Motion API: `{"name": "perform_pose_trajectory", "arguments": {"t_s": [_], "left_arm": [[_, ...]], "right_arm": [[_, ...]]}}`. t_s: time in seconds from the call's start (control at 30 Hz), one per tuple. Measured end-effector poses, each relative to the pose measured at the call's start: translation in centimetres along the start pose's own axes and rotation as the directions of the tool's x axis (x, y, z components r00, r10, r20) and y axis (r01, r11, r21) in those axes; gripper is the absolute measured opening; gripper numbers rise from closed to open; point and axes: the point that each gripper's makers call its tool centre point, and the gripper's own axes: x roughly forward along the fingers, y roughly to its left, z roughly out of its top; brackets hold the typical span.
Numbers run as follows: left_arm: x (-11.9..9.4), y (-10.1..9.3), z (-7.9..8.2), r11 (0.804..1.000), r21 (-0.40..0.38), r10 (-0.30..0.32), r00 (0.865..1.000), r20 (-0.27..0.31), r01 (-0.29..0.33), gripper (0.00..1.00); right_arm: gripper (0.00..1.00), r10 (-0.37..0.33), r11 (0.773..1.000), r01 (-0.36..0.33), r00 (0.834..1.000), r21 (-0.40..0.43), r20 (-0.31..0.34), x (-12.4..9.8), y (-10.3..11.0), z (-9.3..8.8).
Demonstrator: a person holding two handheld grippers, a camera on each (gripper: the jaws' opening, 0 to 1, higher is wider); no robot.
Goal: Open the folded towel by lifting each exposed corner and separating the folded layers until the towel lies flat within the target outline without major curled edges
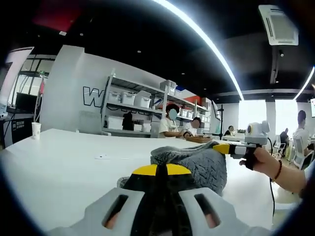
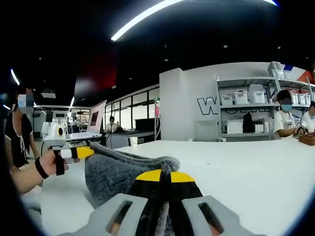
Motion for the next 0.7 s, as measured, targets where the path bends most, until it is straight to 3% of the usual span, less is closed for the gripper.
{"name": "perform_pose_trajectory", "arguments": {"t_s": [0.7], "left_arm": [[-1.6,-1.3,0.6,0.999,0.047,-0.022,1.0,0.021,0.021,0.03]], "right_arm": [[0.0,0.019,1.0,-0.019,0.999,-0.014,0.041,-1.7,1.2,0.6]]}}
